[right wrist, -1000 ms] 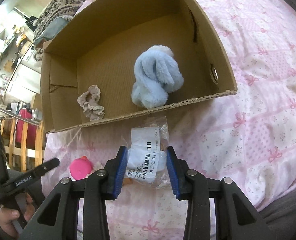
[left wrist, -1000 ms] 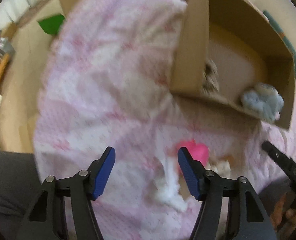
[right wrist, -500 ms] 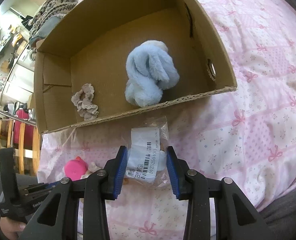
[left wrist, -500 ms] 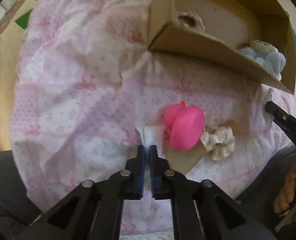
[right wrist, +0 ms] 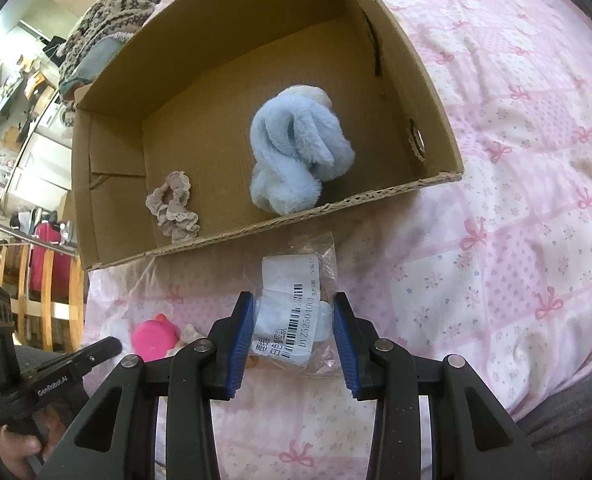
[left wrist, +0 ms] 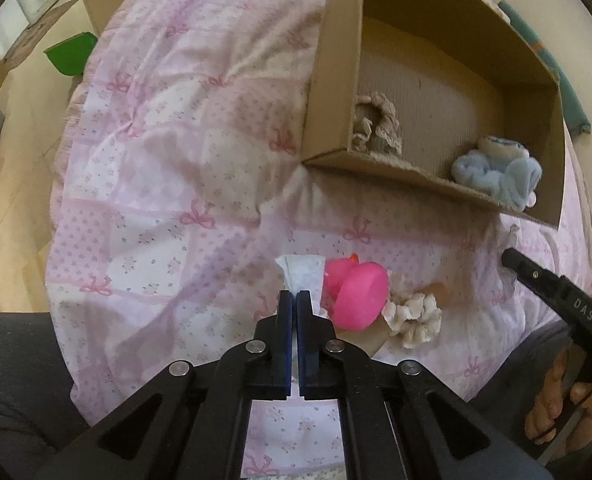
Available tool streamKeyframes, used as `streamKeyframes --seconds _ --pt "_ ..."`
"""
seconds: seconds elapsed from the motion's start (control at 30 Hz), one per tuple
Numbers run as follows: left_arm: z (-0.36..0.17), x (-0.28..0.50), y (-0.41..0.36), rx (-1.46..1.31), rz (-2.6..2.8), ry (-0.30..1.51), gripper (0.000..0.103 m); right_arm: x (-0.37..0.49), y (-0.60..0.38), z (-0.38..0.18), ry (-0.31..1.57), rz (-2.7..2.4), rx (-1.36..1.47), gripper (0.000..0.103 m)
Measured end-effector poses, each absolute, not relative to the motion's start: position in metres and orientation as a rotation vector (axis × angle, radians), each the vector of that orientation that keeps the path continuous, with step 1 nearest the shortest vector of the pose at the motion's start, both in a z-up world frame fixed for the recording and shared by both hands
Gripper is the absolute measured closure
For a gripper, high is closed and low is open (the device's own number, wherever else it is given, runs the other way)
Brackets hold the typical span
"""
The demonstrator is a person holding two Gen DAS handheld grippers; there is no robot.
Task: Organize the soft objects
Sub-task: 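Carry the plastic bag and white cloth with both tools into the box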
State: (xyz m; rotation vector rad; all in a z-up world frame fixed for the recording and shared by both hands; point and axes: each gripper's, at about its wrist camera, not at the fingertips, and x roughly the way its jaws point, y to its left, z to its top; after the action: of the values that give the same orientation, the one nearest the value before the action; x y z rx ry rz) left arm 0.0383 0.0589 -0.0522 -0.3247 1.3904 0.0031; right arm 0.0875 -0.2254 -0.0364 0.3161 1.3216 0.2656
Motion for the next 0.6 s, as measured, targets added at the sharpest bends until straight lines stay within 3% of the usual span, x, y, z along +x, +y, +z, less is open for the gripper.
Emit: streamKeyframes --seconds 0.6 --pt "-0.033 0.036 0.063 -0.253 0.123 1.308 0.101 0.071 -0.230 -0.017 1.299 0.330 0.340 0.062"
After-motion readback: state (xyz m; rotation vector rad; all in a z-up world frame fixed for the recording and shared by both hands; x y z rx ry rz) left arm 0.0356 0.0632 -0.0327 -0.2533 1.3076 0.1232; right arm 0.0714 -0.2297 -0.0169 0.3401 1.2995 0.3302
